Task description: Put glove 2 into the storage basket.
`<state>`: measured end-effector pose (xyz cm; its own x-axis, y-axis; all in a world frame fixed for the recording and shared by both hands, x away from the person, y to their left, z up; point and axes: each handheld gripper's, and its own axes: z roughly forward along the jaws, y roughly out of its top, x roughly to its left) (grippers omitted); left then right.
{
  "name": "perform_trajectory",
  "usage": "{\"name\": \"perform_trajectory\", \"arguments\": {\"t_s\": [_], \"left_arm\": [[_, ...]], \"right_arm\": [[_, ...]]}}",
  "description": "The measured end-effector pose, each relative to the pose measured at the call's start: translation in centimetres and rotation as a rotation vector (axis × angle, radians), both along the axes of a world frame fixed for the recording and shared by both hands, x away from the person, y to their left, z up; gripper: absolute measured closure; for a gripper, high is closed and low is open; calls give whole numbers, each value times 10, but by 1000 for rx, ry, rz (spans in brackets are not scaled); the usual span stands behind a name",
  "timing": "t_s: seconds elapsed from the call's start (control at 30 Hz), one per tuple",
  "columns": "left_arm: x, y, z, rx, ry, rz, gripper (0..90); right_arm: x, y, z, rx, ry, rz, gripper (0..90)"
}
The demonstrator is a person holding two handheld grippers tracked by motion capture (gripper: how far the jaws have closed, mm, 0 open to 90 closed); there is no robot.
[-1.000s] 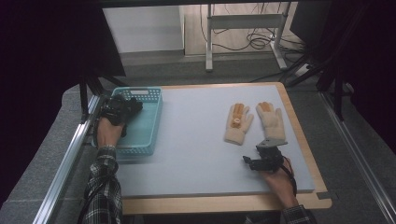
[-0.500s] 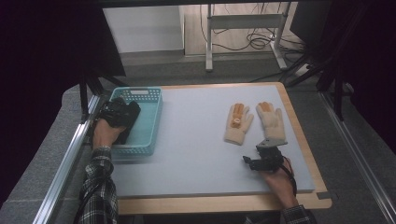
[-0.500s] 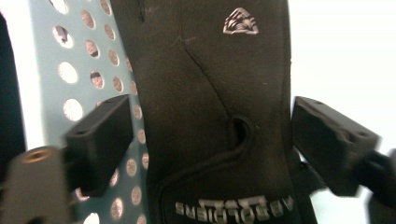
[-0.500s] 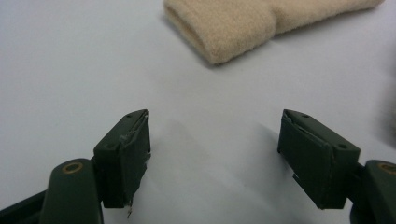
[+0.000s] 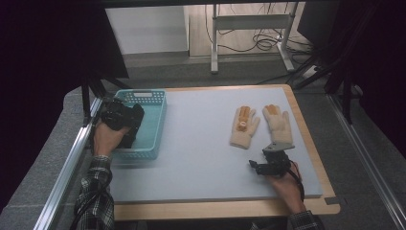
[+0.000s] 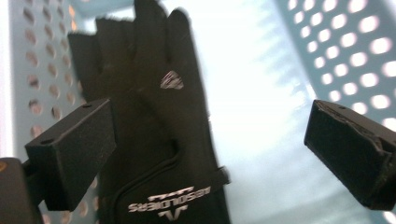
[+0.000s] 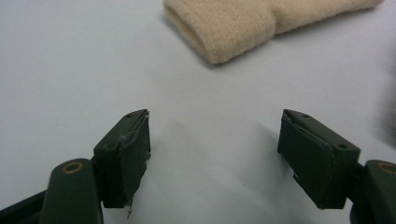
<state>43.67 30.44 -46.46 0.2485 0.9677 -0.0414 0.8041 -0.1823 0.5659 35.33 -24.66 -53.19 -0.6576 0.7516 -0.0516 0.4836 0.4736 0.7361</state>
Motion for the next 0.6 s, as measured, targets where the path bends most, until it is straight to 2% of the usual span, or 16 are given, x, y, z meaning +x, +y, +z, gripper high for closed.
{"name": "perform_trajectory", "arguments": {"t_s": [0.07,0.1,0.13,0.2,0.27,0.3,0.37,0.4,0.43,0.6], "left_arm": [[-3,-11,5,-20,-24,-43,30],[-3,-11,5,-20,-24,-43,29],[-6,-20,8,-30,-43,-72,27],[-7,-24,10,-39,-50,-87,26],[-11,-38,13,-60,-67,-140,21],[-11,-38,13,-60,-67,-140,21],[-14,-47,15,-60,-76,-165,21],[-17,-55,17,-74,-91,-192,21],[-17,-55,17,-74,-91,-192,21],[-31,-83,25,-106,-153,-276,21]], "right_arm": [[0,0,0,0,0,0,249],[0,0,0,0,0,0,250],[0,0,0,0,-1,0,250],[0,0,0,-1,-1,0,249],[0,0,0,-1,-1,0,249],[0,0,0,-1,-1,0,249],[0,0,0,0,0,0,249],[0,0,0,0,-1,0,249],[0,0,0,0,-1,0,249],[0,0,0,1,1,0,249]]}}
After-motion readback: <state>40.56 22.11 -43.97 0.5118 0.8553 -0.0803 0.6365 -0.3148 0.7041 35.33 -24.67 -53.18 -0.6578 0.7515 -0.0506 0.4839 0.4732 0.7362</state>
